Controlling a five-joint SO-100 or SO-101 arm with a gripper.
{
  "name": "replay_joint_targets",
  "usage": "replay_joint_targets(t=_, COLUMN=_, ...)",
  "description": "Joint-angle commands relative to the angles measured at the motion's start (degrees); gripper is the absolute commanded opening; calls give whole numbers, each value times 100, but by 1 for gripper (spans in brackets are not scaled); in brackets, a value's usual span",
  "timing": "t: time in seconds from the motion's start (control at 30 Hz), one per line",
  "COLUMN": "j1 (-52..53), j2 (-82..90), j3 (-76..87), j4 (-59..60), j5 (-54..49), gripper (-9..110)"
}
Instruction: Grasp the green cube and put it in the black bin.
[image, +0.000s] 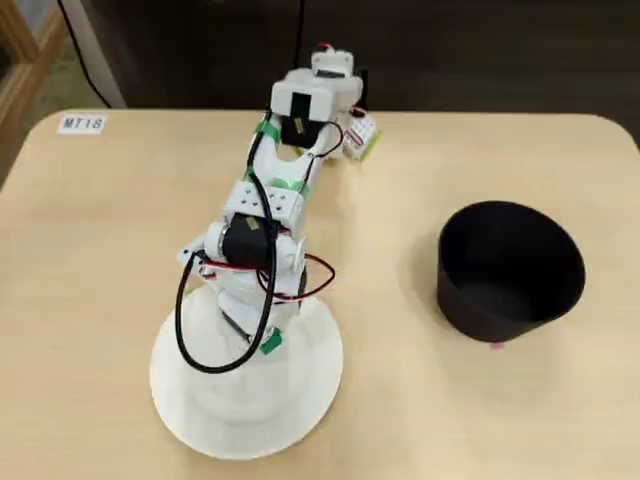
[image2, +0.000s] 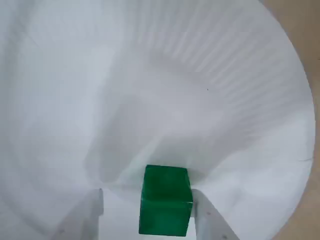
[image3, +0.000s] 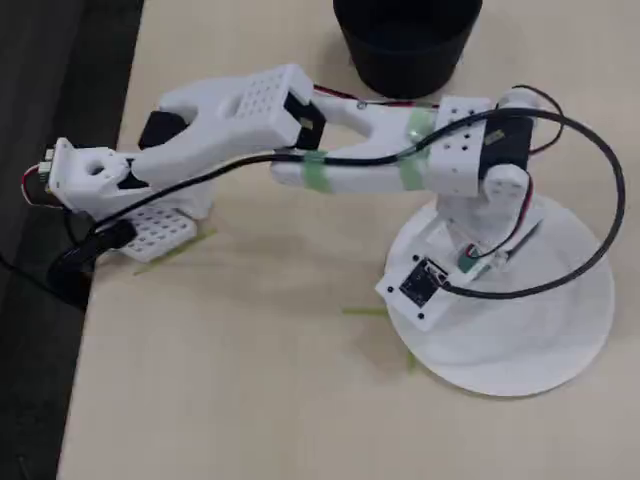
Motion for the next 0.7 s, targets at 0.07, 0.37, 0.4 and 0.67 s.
replay_joint_targets(t=0.07, j1=97, j2=-237, j3=-668, j4=9, j5=79, gripper=8)
replay_joint_targets(t=0.37, j1=105, j2=-510, j3=-1099, j4=18, j5=-44, gripper=0)
replay_joint_targets(t=0.4, j1=105, j2=-475, j3=-1099, j4=18, j5=-35, gripper=0)
replay_joint_targets(t=0.67, j1=-97, j2=694, j3=-2241, j4=26, j5=-791, gripper=0)
